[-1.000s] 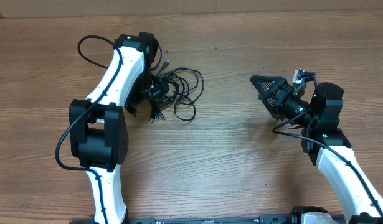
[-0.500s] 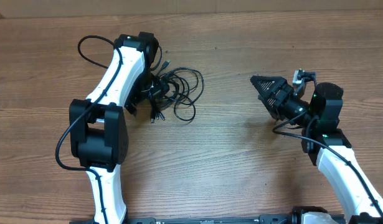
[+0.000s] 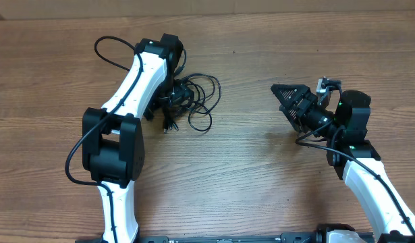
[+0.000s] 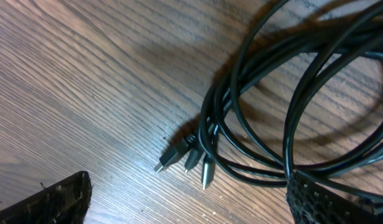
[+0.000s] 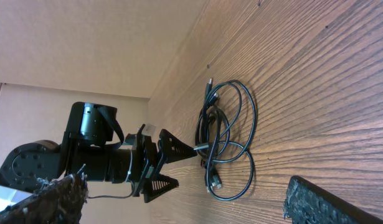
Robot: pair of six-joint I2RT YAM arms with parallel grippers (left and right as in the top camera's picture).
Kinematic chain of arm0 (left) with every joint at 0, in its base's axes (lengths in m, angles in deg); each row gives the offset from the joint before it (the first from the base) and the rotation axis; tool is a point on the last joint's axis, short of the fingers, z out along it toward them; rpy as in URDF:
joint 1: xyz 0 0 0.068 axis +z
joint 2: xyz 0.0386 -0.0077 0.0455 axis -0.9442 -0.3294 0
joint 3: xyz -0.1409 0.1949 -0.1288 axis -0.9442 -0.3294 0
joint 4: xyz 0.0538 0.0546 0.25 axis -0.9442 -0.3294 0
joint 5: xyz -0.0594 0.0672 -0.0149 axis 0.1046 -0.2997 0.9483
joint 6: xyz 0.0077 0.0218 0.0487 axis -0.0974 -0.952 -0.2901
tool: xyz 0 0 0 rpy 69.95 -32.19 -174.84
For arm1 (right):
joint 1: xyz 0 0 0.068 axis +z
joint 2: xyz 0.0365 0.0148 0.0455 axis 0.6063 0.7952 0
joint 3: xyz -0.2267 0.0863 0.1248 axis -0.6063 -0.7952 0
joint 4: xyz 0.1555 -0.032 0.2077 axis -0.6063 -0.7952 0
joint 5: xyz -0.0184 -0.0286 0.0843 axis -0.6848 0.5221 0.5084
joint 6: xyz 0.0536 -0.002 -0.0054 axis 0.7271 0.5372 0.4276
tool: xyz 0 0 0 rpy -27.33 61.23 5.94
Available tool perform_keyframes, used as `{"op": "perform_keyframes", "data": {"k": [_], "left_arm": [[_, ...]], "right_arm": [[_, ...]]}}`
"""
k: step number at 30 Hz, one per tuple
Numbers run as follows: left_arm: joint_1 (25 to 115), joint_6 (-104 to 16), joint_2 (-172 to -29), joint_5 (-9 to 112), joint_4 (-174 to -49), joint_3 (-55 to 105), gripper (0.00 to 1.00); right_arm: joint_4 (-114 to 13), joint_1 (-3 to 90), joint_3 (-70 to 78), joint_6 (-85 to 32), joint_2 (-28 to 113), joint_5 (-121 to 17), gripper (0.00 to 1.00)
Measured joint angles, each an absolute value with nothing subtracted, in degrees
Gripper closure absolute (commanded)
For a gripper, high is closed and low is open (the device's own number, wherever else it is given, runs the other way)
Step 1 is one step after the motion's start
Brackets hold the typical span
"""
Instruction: Untangle cables
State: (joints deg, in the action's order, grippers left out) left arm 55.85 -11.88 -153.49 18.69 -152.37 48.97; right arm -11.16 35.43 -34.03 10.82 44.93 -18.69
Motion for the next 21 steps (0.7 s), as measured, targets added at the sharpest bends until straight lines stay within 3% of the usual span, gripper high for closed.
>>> {"op": "perform_keyframes", "data": {"k": [21], "left_arm": [[61.5,-24.1,-153.5,19.8,-151.1,48.8,0.0]], "right_arm": [[-12.7,35.4,-34.0,10.8,44.9,-20.9,0.0]]}}
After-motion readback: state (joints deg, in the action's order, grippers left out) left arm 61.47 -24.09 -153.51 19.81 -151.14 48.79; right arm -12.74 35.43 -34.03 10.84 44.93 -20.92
